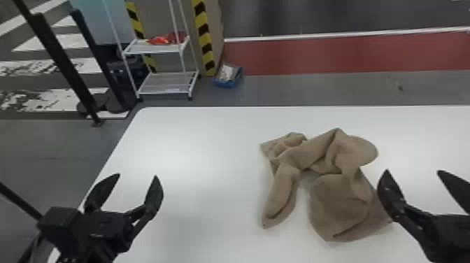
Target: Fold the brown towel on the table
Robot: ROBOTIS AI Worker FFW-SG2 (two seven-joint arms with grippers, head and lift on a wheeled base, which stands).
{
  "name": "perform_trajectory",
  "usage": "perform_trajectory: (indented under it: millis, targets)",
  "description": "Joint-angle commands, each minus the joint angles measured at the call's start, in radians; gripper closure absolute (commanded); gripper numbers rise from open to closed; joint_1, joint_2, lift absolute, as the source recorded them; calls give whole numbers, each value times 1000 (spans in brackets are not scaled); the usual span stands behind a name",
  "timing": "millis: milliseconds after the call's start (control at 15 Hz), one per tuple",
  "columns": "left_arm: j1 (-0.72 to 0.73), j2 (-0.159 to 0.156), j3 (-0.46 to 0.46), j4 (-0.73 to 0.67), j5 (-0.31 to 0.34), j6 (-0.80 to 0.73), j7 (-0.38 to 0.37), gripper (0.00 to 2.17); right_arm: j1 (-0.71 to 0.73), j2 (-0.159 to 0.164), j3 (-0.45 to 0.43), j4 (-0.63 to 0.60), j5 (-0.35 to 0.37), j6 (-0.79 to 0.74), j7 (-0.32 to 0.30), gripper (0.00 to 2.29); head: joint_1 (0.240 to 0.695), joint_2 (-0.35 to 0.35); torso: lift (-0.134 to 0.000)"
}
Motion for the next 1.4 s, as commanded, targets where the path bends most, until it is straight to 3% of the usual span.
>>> perform_trajectory:
  millis: [0, 800, 867, 1133, 1333]
  targets:
    - [-2, -3, -1, 0, -2, 0, 0, 161, -2, 2, 0, 0, 0, 9, 0, 80, 695, 163, -124]
    - [-9, -3, -1, 13, -7, 3, -2, 161, -12, 2, -3, 2, 5, 49, 6, 80, 695, 162, -124]
    - [-9, -3, -1, 13, -7, 3, -3, 161, -16, 2, -12, 2, 18, 83, 61, 80, 695, 162, -124]
    - [-12, -3, 5, 21, -7, 3, -2, 161, -39, 2, -129, -54, 77, 273, 459, 87, 695, 200, -124]
    - [-12, -3, 6, 20, -7, 3, -2, 161, -87, 2, -201, -133, 147, 383, 693, 83, 695, 223, -124]
